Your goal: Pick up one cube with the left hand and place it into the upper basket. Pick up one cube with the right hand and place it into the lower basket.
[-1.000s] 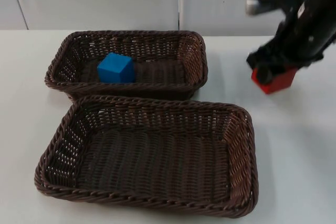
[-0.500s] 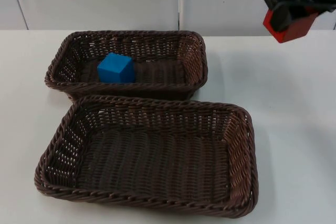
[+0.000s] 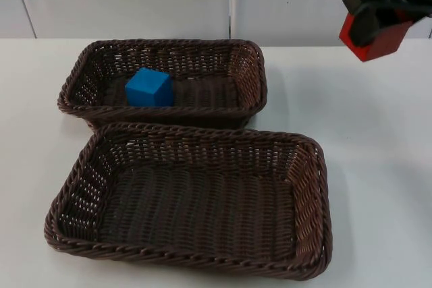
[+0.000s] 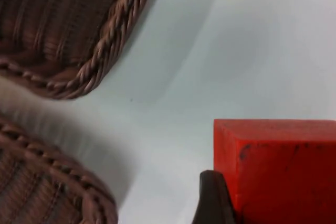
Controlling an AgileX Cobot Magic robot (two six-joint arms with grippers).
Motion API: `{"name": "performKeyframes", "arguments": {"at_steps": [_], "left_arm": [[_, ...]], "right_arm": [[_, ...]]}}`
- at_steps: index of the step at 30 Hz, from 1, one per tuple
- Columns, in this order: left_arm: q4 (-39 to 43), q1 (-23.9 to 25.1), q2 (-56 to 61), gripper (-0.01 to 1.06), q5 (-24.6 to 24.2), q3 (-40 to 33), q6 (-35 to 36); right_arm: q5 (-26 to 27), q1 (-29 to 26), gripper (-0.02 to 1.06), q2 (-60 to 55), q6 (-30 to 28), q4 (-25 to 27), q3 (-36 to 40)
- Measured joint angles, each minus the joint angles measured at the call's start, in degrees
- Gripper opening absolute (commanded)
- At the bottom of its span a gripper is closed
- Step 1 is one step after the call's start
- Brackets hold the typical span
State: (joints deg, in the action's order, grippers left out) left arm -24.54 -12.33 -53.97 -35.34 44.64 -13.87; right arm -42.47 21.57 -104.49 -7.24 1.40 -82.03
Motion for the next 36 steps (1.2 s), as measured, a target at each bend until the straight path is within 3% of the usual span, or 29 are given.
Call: {"name": "performKeyframes", "arguments": {"at_steps": [9, 25, 36], "left_arm": [[0.00, 0.00, 0.00, 0.69, 0.00, 0.00, 0.00], [0.00, 0.00, 0.00, 0.69, 0.00, 0.00, 0.00], [0.00, 0.00, 0.00, 0.69, 0.00, 0.00, 0.00]], "right_arm": [[-2.01, 5.54, 0.00, 0.14, -0.65, 0.12, 0.00], [-0.88, 22.46, 0.00, 0.14, -0.87, 0.12, 0.00], [0.48, 26.07, 0.00, 0.14, -0.98, 0.29, 0.00]]}}
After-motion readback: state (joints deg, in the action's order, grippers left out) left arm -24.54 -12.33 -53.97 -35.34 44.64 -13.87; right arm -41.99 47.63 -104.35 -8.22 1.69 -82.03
